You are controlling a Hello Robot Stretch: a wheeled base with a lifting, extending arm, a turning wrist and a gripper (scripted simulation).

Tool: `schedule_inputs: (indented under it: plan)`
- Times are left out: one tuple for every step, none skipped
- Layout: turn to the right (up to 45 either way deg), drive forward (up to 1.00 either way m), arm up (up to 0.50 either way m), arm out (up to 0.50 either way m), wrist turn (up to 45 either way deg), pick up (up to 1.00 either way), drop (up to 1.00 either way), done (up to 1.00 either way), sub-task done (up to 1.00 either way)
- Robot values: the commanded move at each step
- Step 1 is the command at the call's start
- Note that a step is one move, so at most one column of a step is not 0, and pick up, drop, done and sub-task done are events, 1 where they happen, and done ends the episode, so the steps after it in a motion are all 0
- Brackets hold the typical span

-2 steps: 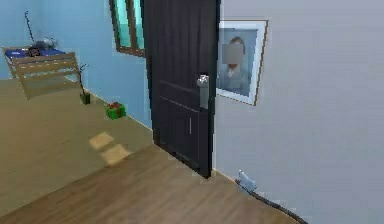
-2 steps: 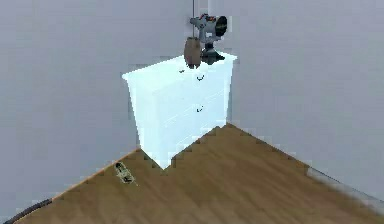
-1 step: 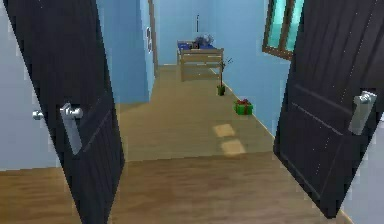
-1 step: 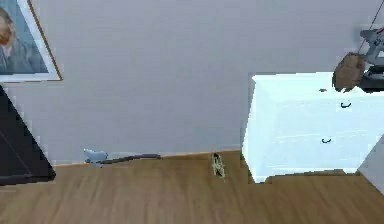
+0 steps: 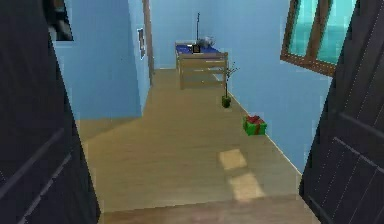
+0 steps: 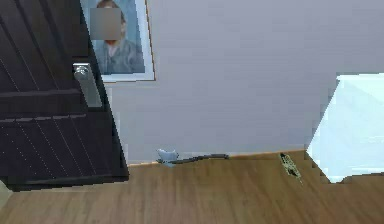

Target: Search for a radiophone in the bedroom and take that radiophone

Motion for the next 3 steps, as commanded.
schedule_inputs:
  plan:
    - [-6.0,0.00,0.00,0.00,0.0,0.00,0.00,0.00,0.00]
    - [0.0,1.00,0.00,0.00,0.0,0.00,0.00,0.00,0.00]
    - [-3.0,0.00,0.00,0.00,0.0,0.00,0.00,0.00,0.00]
